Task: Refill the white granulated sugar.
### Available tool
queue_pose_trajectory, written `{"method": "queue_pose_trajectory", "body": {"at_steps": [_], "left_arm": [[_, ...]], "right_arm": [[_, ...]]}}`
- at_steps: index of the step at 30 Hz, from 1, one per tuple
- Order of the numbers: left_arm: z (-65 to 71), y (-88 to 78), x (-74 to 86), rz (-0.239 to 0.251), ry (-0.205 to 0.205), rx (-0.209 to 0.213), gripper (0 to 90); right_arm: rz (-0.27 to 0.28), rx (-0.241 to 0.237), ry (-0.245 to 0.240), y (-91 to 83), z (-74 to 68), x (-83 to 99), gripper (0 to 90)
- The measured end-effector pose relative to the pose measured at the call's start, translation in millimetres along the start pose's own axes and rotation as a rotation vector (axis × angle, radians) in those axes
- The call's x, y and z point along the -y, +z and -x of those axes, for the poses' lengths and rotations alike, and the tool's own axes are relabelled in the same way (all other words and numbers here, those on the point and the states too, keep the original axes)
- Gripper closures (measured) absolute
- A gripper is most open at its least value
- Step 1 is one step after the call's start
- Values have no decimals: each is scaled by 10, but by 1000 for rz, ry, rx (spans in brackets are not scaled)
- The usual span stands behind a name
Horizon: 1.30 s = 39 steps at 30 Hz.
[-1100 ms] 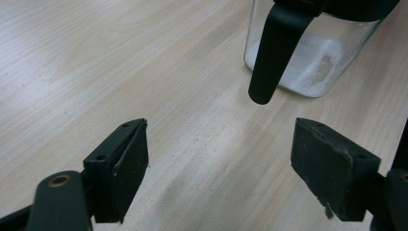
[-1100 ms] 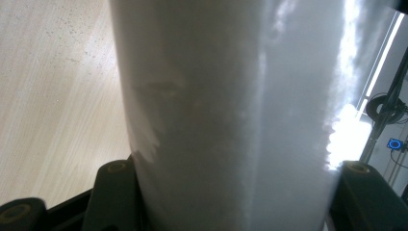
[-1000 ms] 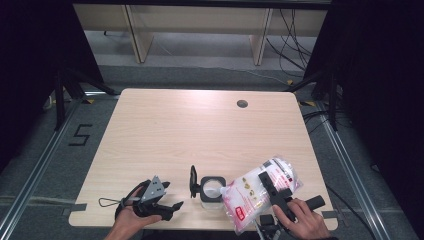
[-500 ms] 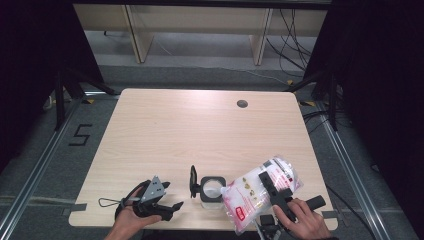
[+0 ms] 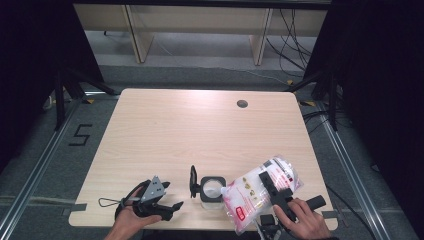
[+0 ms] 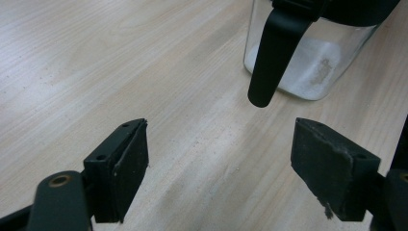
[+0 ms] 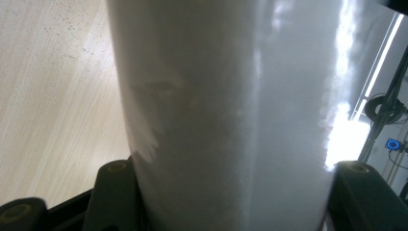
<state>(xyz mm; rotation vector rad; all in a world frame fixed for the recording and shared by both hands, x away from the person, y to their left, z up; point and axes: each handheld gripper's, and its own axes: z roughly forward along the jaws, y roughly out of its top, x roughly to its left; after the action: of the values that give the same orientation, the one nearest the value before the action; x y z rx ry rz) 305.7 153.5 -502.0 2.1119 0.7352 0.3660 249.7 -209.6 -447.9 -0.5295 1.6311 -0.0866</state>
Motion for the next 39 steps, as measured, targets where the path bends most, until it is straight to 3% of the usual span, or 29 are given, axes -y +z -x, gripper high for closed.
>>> {"method": "queue_pose_trajectory", "body": {"at_steps": [3, 4, 5, 7, 8, 11, 12, 13, 14, 18, 19, 21, 24, 28, 29, 35, 39], "left_arm": [[-21, -8, -13, -7, 30, 0, 204], [-21, -8, -13, -7, 30, 0, 204], [2, 3, 0, 2, -5, -2, 204], [12, 10, -2, 16, -20, 3, 204], [-9, -4, -9, -2, 10, 2, 204], [9, 13, 0, 17, -12, -2, 204], [1, 3, 1, 0, 0, 3, 204], [12, 11, 0, 17, -20, 3, 204], [-8, -3, -7, -2, 9, 2, 204], [-1, 4, 2, 2, 1, 2, 204], [12, 17, 3, 21, -19, 2, 204], [-13, 9, -7, 3, 11, -2, 204], [1, 4, 0, 0, -6, 1, 204], [-18, 2, -8, 5, 15, 1, 204], [-10, -2, -4, -6, -2, 0, 204], [-8, 8, -7, 12, -12, 9, 204], [-17, 4, -10, -1, 5, 2, 204]], "right_arm": [[5, -1, 4, -1, 11, 2, 444], [5, -1, 4, -1, 11, 2, 444], [11, 3, 7, 1, 16, 1, 444], [6, -5, 14, -2, 17, 3, 445], [0, -9, 24, -8, 11, 6, 445], [5, -2, 24, 1, 6, 11, 446], [5, -2, 24, 1, 6, 11, 446], [6, -3, 23, 1, 6, 12, 446], [4, -7, 26, 0, 1, 13, 446], [6, -3, 21, 2, 6, 14, 447], [6, -1, 21, 0, 5, 14, 447], [13, 4, 8, 3, 16, 13, 447], [6, 1, 18, 0, 5, 12, 447], [7, 3, 16, 2, 1, 11, 447], [8, 6, 15, 3, 4, 12, 448], [5, 2, 15, 0, 8, 14, 448], [1, 4, 31, 2, -3, 18, 448]]}}
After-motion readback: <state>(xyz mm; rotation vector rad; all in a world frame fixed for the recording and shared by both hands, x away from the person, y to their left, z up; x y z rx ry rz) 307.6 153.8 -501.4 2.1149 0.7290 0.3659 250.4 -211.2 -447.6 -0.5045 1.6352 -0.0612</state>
